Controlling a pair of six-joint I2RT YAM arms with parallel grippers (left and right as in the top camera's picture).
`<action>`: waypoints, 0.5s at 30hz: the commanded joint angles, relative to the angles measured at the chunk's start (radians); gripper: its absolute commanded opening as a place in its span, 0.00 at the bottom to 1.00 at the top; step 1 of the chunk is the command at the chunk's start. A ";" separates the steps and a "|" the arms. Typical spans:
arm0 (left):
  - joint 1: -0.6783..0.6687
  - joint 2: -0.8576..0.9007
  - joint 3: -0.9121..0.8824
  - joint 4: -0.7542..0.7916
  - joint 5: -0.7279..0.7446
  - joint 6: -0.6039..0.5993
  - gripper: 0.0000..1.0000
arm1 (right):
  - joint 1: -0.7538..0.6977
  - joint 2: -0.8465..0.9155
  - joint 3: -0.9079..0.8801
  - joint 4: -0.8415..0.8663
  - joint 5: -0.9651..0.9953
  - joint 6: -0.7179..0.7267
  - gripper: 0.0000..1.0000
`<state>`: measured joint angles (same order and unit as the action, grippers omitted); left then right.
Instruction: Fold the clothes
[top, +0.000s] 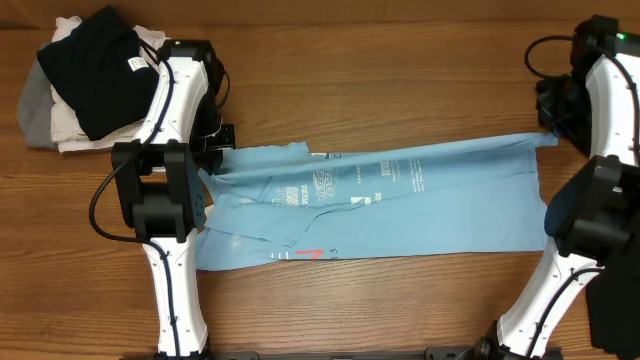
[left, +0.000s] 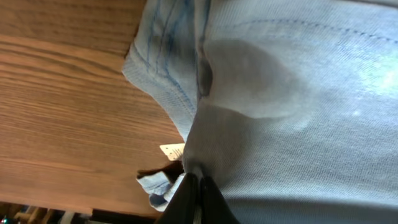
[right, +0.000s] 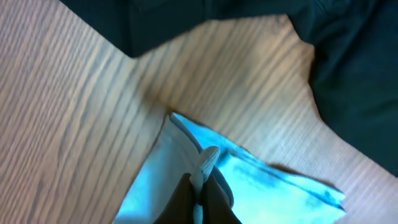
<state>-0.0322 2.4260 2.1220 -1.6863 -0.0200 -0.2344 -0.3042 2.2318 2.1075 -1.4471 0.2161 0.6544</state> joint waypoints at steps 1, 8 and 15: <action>0.005 -0.097 -0.012 -0.004 -0.039 0.007 0.04 | -0.013 -0.061 0.030 -0.026 0.000 0.012 0.04; 0.005 -0.222 -0.082 -0.004 -0.035 0.021 0.04 | -0.015 -0.062 0.028 -0.094 0.000 0.013 0.04; 0.005 -0.261 -0.185 -0.004 -0.007 0.030 0.04 | -0.020 -0.063 0.027 -0.137 0.001 0.020 0.04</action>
<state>-0.0322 2.1731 1.9778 -1.6871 -0.0292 -0.2295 -0.3115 2.2112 2.1078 -1.5787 0.2058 0.6609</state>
